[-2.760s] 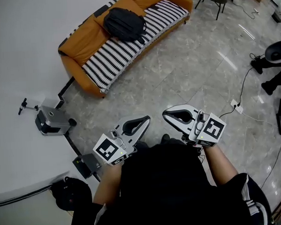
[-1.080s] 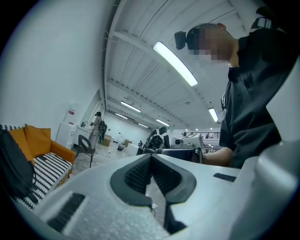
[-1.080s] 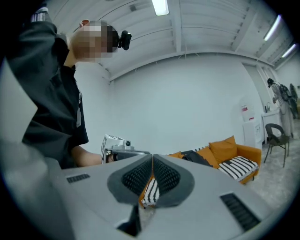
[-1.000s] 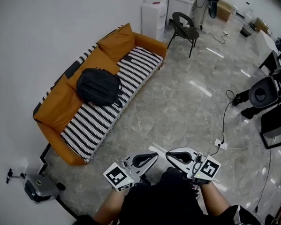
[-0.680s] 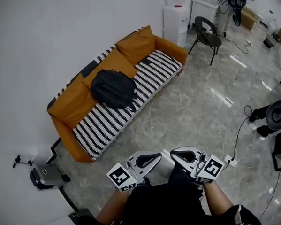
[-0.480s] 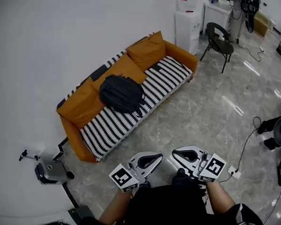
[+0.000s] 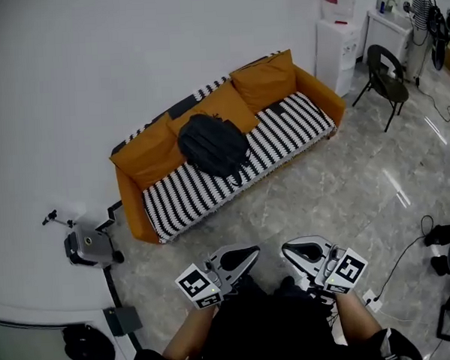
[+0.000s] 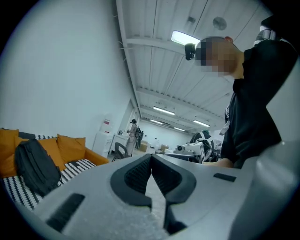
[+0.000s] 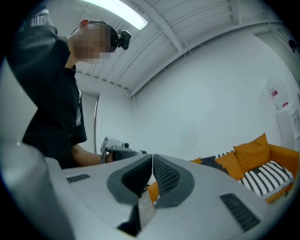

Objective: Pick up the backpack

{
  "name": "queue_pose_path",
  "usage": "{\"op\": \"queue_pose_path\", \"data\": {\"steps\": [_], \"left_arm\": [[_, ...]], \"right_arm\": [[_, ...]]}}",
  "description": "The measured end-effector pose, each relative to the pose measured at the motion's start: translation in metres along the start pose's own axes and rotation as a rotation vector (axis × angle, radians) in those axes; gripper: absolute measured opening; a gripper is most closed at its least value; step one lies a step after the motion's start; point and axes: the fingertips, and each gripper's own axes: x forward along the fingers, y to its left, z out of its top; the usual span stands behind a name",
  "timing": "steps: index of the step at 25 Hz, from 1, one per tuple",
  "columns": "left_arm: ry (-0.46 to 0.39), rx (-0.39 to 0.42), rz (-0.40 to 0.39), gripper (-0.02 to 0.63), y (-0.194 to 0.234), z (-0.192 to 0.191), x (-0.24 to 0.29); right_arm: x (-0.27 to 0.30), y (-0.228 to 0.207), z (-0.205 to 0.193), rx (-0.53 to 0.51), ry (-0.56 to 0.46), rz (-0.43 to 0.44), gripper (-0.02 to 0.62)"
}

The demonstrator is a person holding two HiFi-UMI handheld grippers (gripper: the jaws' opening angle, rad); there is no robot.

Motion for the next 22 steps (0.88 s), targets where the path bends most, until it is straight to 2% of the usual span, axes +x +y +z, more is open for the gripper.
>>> {"op": "queue_pose_path", "data": {"steps": [3, 6, 14, 22], "left_arm": [[-0.012, -0.023, 0.043, 0.020, 0.016, -0.002, -0.001], [-0.010, -0.036, 0.040, 0.020, 0.034, -0.006, 0.007], [-0.049, -0.065, -0.043, 0.020, 0.097, -0.004, 0.074], [-0.092, -0.069, -0.062, 0.020, 0.190, 0.043, 0.121]], "right_arm": [[0.009, -0.007, -0.007, 0.020, 0.020, 0.033, 0.028], [0.020, -0.020, -0.009, 0.003, 0.047, 0.051, 0.028], [0.011, -0.095, 0.010, -0.029, 0.082, -0.054, 0.028], [0.045, -0.189, 0.049, -0.057, 0.121, -0.104, 0.028]]}}
